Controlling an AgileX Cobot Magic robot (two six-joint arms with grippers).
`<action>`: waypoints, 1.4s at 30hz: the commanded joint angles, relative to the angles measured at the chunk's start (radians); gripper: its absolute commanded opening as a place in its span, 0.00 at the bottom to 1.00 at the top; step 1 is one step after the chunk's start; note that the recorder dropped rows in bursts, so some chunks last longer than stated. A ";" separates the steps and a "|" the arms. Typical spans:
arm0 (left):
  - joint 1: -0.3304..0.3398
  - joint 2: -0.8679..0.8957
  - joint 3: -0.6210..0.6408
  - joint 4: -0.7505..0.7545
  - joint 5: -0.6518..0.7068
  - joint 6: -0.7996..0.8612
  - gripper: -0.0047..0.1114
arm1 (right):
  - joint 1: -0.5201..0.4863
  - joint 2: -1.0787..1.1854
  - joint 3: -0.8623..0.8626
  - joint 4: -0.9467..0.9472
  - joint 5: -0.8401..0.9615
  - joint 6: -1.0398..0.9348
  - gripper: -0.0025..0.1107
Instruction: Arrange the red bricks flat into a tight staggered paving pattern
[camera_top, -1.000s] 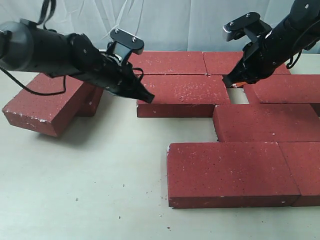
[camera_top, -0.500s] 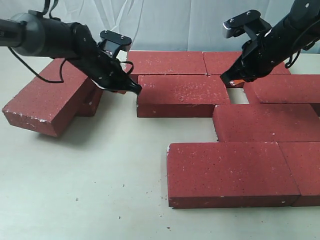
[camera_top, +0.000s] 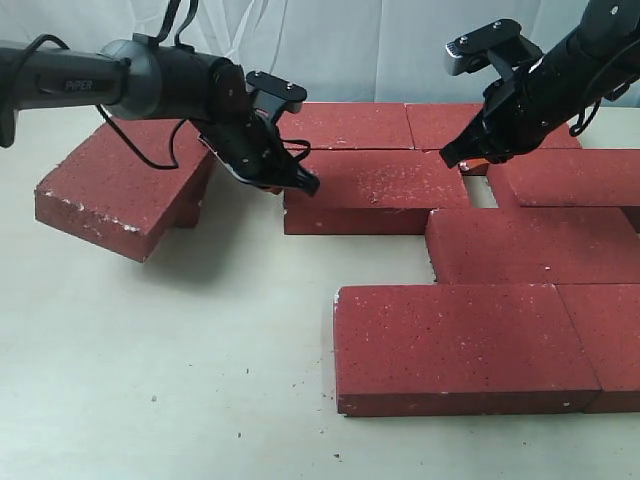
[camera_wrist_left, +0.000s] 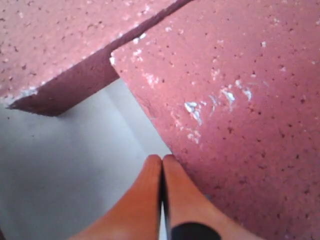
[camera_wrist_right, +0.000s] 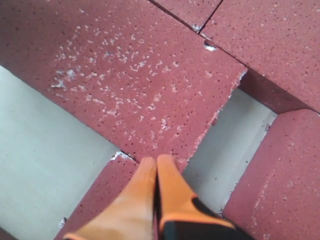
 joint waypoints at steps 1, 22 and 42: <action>-0.027 0.021 -0.011 -0.032 0.014 -0.013 0.04 | -0.006 -0.011 0.003 0.003 -0.011 -0.005 0.01; 0.031 -0.106 -0.013 0.158 0.136 -0.128 0.04 | -0.006 -0.011 0.003 0.005 -0.011 -0.005 0.01; -0.078 0.046 -0.080 0.073 0.011 -0.153 0.04 | -0.006 -0.011 0.003 0.011 -0.019 -0.005 0.01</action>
